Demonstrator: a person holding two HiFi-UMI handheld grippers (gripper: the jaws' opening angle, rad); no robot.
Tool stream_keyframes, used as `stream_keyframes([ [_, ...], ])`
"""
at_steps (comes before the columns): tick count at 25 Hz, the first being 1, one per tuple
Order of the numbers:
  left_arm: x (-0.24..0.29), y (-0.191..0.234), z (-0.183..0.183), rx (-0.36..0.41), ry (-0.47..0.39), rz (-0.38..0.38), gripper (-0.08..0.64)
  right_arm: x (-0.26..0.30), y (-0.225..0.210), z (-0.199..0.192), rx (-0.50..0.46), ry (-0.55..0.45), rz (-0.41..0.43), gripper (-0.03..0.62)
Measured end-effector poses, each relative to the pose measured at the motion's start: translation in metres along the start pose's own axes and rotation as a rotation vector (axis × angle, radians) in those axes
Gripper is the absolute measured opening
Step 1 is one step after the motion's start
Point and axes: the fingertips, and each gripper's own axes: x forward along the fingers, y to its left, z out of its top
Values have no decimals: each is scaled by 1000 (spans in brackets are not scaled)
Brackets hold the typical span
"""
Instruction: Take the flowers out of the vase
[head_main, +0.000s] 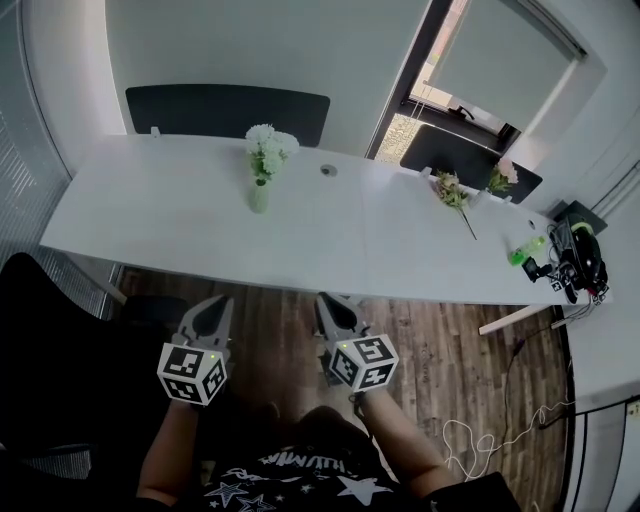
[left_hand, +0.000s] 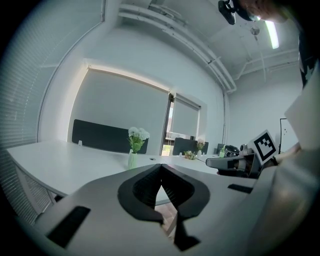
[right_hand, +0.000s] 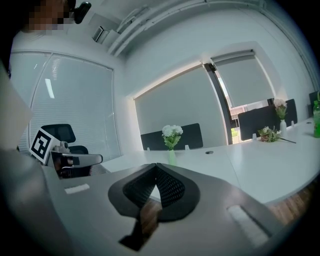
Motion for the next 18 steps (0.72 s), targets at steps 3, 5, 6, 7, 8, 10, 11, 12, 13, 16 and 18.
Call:
stream_keyframes([
  [3,6,9,-7,-20,18,3,9,4,-3,-5,0,19,-8,3],
  [5,12,12,-9,-24,24,4,9,8,-10,-5,2,23,-16,3],
  [6,17,13,-9,-24,26,3,9,11,-15,-5,5,21,-20,3],
  [7,22,14,-9,-24,26,3,9,14,-20,-4,7,18,-21,3],
  [8,28,13,-8,-23,24,3,9,18,-25,-3,8,16,-20,3],
  [10,39,13,-6,-18,19,6,9,27,-34,-1,10,12,-13,3],
  [11,45,15,-3,-15,15,10,9,34,-38,1,13,11,-7,3],
  [12,50,17,-1,-14,11,15,9,41,-41,3,15,9,0,3],
  [13,56,19,2,-15,8,21,9,50,-44,5,17,8,10,3],
  [16,72,25,10,-9,8,38,9,75,-53,19,11,0,48,3],
  [18,85,30,14,-3,15,51,9,92,-59,27,15,-6,69,3],
])
